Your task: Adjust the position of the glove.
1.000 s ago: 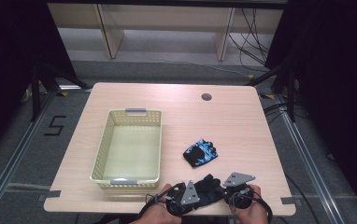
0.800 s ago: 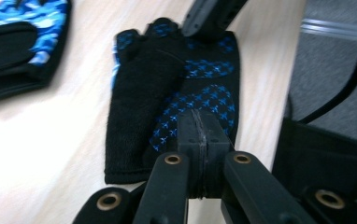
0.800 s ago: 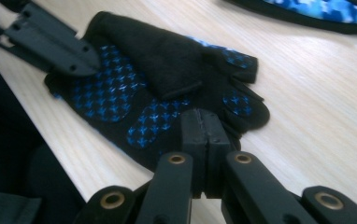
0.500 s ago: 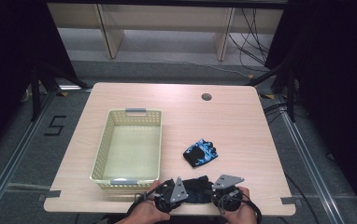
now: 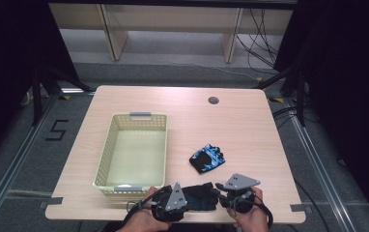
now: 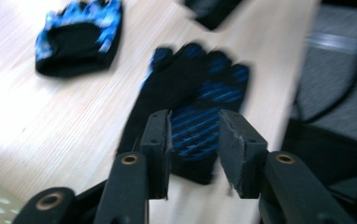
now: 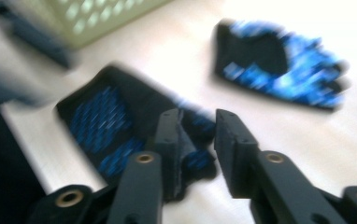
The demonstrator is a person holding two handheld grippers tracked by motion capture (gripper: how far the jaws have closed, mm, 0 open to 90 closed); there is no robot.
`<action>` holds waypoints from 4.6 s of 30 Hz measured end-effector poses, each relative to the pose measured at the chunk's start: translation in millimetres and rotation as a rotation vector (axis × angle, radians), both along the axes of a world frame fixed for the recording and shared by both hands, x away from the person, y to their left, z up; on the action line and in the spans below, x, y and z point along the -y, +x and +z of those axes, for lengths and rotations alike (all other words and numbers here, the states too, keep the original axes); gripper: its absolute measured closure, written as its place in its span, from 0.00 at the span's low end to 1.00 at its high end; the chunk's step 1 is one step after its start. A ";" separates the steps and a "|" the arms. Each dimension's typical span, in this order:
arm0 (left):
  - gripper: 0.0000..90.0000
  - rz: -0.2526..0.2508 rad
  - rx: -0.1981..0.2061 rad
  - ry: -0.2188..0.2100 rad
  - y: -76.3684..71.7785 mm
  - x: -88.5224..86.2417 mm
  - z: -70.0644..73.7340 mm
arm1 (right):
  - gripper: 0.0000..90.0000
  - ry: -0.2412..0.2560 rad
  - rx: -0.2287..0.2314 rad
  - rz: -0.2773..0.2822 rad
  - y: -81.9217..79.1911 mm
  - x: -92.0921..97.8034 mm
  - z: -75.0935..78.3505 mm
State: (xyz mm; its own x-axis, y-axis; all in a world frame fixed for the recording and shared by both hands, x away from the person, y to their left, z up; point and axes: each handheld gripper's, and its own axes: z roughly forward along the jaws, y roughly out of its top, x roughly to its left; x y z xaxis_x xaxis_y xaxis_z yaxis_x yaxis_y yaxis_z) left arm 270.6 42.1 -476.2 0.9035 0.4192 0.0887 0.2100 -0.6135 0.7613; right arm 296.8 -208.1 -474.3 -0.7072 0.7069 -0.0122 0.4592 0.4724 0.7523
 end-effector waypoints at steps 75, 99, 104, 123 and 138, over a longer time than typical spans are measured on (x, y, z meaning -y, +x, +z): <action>0.39 0.098 -0.123 -0.112 -33.9 -76.5 -17.9 | 1.00 0.248 -0.032 -0.064 -7.1 -25.3 27.0; 0.44 0.083 0.007 -0.029 -20.9 -0.2 -19.4 | 1.00 0.382 -0.129 -0.131 -23.4 -39.2 -0.8; 0.48 0.088 -0.007 -0.010 -17.2 -1.6 -24.7 | 1.00 0.350 -0.151 -0.165 -21.7 -30.5 -11.2; 0.46 0.132 -0.102 -0.080 -13.3 -30.6 -23.3 | 0.66 0.241 -0.177 -0.224 -15.0 -3.3 -11.3; 0.43 0.142 -0.136 -0.085 -9.2 -40.9 -25.3 | 0.52 0.173 -0.288 -0.133 8.4 2.2 -33.4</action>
State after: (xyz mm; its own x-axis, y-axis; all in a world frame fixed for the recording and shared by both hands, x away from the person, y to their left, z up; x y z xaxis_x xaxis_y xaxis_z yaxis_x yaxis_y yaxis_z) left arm 261.4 83.0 -501.6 0.8360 0.5440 -0.0713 0.3943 -0.5054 0.7675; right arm 305.2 -210.4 -507.6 -0.5658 0.7672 0.3021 0.7129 0.2711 0.6467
